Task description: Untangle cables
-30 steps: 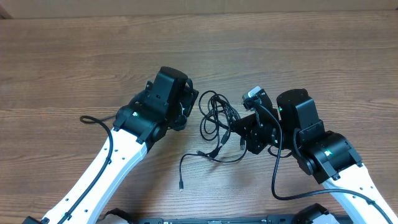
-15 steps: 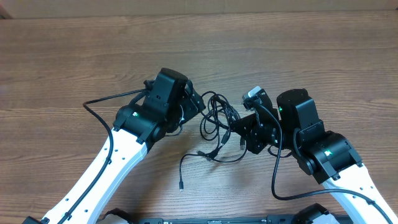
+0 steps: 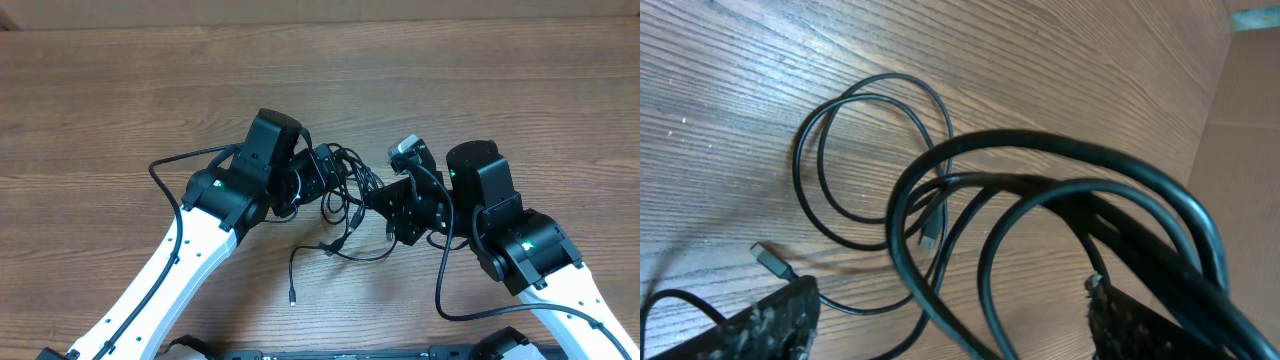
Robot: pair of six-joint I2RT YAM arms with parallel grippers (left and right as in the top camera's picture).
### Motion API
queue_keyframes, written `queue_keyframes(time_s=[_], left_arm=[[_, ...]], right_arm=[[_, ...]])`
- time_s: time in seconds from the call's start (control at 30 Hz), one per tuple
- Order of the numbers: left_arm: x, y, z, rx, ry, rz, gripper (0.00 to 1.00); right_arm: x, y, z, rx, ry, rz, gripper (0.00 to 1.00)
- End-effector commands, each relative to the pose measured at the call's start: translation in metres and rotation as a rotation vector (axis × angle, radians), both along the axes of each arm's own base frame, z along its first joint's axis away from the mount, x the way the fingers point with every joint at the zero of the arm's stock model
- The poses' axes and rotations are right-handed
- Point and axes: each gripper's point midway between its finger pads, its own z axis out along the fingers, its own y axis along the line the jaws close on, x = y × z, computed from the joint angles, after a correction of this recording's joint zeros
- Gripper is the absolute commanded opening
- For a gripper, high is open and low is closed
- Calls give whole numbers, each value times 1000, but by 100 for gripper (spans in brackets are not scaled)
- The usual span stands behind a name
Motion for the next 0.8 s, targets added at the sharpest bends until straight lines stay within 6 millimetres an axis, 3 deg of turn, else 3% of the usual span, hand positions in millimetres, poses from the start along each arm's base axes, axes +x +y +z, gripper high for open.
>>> queue_keyframes(time_s=[0.0,0.2,0.37,0.43,0.53,0.77], left_arm=[[0,-2,9,-3,-32,-23,81],[5,9,5,52,-47,19,78],[11,23,1,121,-66,72,46],[11,29,-3,143,-50,107,39],[10,39,-7,167,-19,186,35],[8,41,-9,154,16,238,27]], right_arm=[[-8,7,11,59,-1,50,4],[-9,10,17,81,-15,68,4],[-12,11,23,97,-35,76,4],[-13,10,26,100,-43,77,4],[-14,9,30,106,-58,76,4],[-15,9,30,106,-58,77,4]])
